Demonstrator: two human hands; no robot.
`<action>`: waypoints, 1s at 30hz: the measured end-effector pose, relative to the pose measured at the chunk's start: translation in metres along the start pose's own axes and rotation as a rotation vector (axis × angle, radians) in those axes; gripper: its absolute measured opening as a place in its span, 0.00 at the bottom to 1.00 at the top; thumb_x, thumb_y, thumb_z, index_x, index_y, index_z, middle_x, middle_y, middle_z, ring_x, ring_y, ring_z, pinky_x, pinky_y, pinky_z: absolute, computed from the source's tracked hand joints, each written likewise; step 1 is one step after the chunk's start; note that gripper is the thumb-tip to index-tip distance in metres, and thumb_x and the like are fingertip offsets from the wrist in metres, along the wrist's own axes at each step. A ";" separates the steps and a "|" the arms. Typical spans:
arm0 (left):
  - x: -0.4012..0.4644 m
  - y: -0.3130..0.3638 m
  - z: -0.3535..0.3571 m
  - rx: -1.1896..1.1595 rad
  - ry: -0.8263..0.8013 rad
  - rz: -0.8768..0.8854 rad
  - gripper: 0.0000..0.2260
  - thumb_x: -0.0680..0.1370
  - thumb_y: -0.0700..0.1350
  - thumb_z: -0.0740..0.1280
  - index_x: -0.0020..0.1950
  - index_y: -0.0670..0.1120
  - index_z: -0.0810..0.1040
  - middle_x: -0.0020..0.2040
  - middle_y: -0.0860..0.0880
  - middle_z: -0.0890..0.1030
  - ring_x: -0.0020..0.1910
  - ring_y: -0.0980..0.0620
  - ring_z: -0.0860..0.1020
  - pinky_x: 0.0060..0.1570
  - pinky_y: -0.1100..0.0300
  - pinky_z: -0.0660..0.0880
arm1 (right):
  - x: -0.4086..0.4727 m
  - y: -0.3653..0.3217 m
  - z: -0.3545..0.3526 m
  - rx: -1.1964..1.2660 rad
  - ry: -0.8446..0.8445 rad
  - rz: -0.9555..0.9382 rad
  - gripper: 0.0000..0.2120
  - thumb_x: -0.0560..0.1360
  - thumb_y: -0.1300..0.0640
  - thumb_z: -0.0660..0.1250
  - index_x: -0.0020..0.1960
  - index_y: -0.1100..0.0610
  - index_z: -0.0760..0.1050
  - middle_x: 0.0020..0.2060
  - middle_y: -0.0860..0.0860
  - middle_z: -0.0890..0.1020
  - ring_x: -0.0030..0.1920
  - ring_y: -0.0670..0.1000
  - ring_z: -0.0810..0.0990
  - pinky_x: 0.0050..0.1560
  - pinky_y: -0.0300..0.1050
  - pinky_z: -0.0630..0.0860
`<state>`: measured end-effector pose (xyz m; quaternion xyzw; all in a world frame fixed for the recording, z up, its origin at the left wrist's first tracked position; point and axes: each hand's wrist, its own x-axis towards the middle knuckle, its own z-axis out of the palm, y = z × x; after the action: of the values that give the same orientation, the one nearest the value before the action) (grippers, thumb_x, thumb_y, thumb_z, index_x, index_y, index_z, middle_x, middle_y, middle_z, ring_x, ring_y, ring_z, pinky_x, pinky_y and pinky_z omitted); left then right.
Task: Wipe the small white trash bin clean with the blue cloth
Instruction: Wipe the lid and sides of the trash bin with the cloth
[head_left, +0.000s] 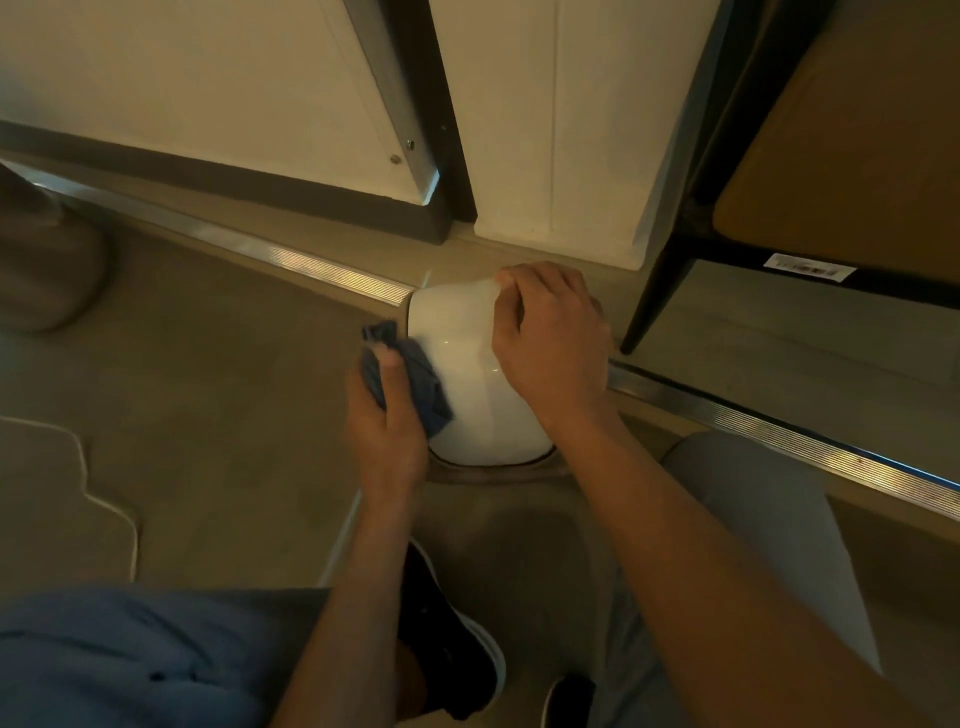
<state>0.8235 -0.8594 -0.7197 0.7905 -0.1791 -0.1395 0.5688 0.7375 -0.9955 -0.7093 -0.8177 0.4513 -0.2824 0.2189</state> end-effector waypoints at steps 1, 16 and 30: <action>0.014 0.003 0.000 0.020 -0.012 -0.050 0.16 0.86 0.53 0.58 0.65 0.45 0.78 0.54 0.53 0.82 0.51 0.63 0.79 0.50 0.65 0.76 | 0.000 -0.002 0.000 -0.006 -0.007 0.002 0.14 0.81 0.53 0.58 0.58 0.54 0.80 0.53 0.51 0.83 0.56 0.51 0.79 0.55 0.48 0.76; 0.032 0.005 0.013 -0.092 0.011 -0.135 0.18 0.83 0.54 0.64 0.64 0.43 0.81 0.55 0.48 0.84 0.51 0.61 0.81 0.48 0.70 0.74 | -0.001 -0.005 0.001 -0.005 -0.036 0.001 0.16 0.81 0.52 0.55 0.59 0.53 0.80 0.54 0.50 0.82 0.59 0.53 0.77 0.58 0.52 0.75; 0.022 0.006 0.012 -0.122 0.050 -0.070 0.27 0.75 0.59 0.70 0.68 0.43 0.78 0.58 0.48 0.84 0.59 0.53 0.82 0.59 0.54 0.79 | -0.002 0.004 0.011 -0.021 0.052 -0.007 0.20 0.80 0.50 0.52 0.58 0.53 0.81 0.52 0.48 0.82 0.54 0.49 0.77 0.48 0.37 0.67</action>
<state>0.8373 -0.8807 -0.7185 0.7634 -0.1283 -0.1500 0.6150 0.7413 -0.9947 -0.7200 -0.8139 0.4570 -0.2997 0.1975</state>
